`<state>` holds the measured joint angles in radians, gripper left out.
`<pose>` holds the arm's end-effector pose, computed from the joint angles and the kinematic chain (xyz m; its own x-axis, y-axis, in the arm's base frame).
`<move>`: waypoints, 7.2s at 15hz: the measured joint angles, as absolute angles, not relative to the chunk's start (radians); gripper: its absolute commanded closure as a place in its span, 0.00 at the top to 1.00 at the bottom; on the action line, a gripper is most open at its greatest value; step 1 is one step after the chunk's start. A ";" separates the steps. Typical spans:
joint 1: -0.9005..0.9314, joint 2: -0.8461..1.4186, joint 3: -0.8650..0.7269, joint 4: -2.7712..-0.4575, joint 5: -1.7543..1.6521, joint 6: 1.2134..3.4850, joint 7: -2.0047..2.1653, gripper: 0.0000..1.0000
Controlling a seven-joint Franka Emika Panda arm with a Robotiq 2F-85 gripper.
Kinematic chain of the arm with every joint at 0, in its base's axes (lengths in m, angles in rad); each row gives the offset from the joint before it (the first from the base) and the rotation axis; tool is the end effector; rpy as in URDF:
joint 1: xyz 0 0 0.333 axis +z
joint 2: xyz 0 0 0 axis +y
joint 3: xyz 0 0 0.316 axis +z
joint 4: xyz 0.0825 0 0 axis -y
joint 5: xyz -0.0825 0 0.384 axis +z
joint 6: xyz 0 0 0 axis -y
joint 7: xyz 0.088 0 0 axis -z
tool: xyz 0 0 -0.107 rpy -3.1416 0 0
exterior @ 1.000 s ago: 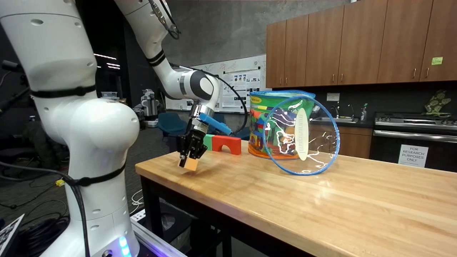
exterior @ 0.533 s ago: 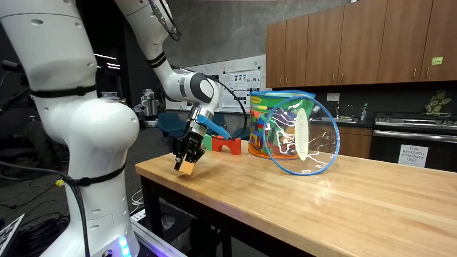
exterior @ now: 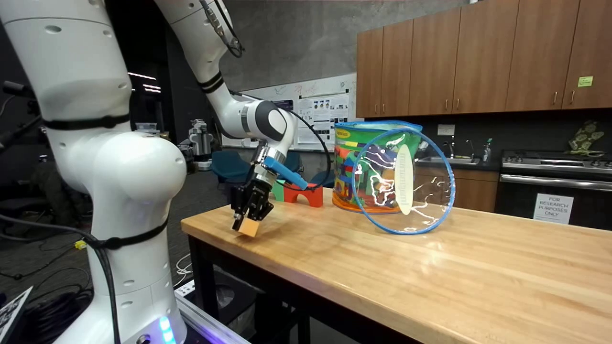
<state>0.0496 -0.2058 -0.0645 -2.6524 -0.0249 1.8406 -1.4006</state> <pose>0.3368 -0.0058 0.2789 0.1337 0.9860 -0.0992 0.8108 -0.1664 -0.5611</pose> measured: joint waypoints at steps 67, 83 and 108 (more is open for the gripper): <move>0.002 -0.003 -0.063 -2.415 0.004 1.679 -1.389 1.00; -0.002 -0.412 -0.123 -2.671 0.084 2.096 -1.345 0.00; -0.064 -0.656 -0.162 -2.776 -0.081 2.017 -0.963 0.00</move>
<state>-0.0642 -0.6557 -0.1620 -2.7757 -0.0812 2.0173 -0.9631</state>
